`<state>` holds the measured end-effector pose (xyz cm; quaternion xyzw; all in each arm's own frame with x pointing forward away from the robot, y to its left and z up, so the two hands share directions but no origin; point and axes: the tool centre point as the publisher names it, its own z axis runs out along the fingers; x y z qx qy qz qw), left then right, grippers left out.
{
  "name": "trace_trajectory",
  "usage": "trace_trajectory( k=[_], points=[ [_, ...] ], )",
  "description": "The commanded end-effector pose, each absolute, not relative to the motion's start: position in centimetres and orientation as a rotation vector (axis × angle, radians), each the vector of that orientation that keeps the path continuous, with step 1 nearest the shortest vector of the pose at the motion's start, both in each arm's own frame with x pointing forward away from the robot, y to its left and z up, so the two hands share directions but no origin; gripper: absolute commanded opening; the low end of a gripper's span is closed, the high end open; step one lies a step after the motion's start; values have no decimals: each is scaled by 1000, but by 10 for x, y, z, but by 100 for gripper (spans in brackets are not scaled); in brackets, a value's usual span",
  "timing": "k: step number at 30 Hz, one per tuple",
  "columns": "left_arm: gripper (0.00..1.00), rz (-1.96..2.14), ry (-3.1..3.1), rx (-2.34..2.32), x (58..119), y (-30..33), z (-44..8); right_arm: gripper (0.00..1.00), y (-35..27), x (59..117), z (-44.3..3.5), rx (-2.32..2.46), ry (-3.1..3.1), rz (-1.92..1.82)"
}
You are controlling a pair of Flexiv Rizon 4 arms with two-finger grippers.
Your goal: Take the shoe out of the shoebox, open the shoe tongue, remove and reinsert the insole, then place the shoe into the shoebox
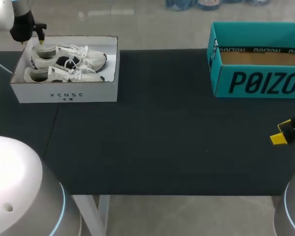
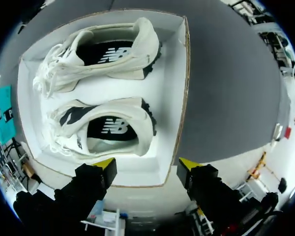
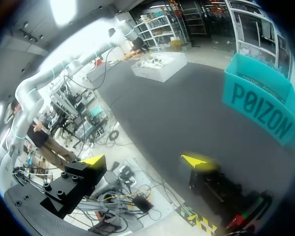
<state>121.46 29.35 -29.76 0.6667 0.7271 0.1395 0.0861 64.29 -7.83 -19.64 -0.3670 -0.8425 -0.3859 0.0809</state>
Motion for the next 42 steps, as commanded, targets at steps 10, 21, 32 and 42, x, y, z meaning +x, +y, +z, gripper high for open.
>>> trace_trajectory(
  k=[10,21,32,42],
  points=[
    [100,200,2476,1700,1127,302,-200,100,-79,630,-195,-1135,-2545,-1159],
    [100,159,2529,1648,1107,300,-192,100,-79,630,-195,-1135,-2545,-1159],
    [100,159,2529,1648,1107,300,-192,100,-79,630,-195,-1135,-2545,-1159],
    [100,159,2529,1648,1107,300,-192,100,-79,630,-195,-1135,-2545,-1159]
  ],
)
